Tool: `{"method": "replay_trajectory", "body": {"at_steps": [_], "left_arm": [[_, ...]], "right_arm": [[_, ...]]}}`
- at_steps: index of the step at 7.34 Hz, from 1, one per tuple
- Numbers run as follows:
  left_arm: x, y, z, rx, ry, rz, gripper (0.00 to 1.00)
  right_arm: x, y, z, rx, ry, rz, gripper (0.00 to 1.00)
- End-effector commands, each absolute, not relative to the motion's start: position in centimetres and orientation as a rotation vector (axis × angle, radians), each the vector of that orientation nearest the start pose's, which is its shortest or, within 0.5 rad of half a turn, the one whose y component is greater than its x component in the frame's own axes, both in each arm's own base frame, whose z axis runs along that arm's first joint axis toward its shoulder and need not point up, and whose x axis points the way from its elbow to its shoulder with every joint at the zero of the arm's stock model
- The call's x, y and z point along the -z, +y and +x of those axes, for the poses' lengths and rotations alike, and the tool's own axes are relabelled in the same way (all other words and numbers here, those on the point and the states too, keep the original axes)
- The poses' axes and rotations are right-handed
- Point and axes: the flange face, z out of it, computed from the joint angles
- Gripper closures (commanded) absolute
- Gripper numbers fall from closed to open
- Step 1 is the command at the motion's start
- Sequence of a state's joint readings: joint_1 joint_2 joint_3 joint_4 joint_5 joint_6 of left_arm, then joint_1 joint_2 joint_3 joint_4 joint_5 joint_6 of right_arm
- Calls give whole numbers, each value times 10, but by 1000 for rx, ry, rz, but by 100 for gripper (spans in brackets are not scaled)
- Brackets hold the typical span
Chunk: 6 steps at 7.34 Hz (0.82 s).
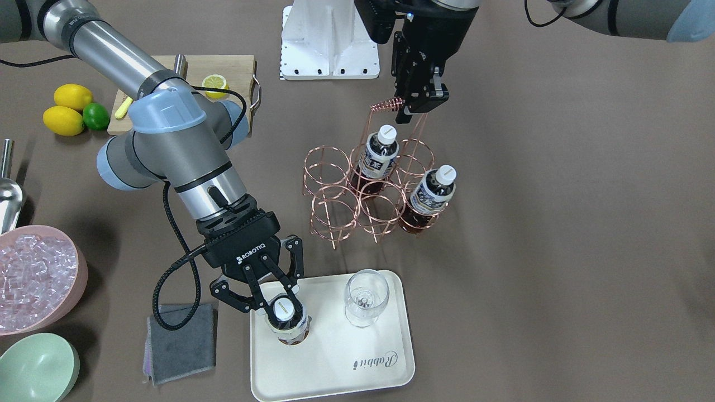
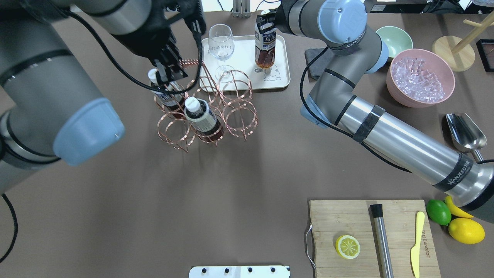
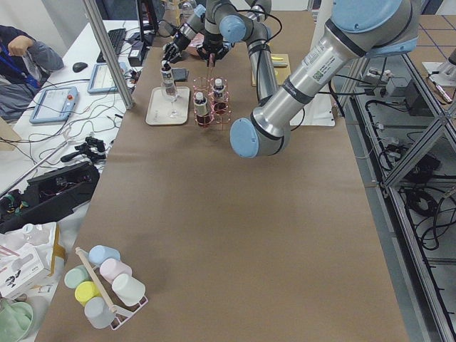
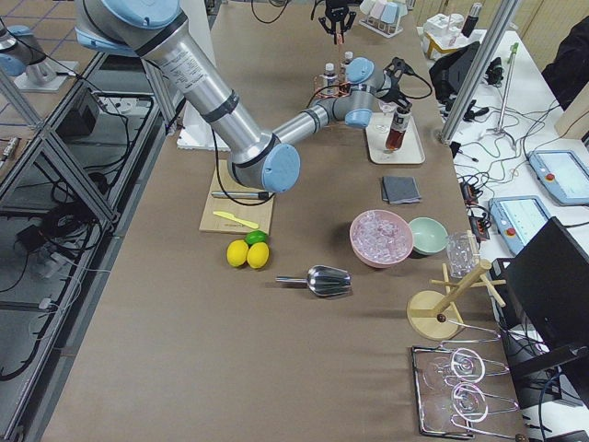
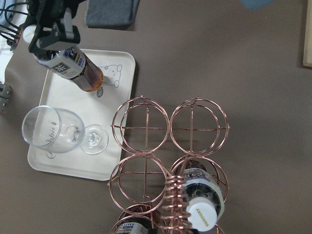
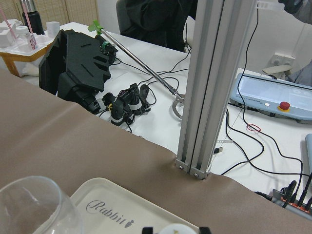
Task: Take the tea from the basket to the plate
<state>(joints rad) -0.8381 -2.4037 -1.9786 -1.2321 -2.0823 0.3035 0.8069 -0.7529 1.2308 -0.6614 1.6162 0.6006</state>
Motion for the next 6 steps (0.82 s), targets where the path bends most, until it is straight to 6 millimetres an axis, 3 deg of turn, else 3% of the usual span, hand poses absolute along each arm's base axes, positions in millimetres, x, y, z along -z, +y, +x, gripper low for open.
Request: {"method": "replay_trajectory", "body": {"at_steps": [1, 3, 6], "left_arm": [[-94, -525, 246, -1233, 642, 771, 100], [-142, -551, 186, -1237, 593, 738, 100], [-211, -568, 114, -1095, 566, 619, 100]], "right_arm": [[-196, -645, -453, 161, -888, 1057, 100], [-193, -645, -455, 158, -888, 1064, 100], [-193, -645, -455, 156, -894, 1073, 100]]}}
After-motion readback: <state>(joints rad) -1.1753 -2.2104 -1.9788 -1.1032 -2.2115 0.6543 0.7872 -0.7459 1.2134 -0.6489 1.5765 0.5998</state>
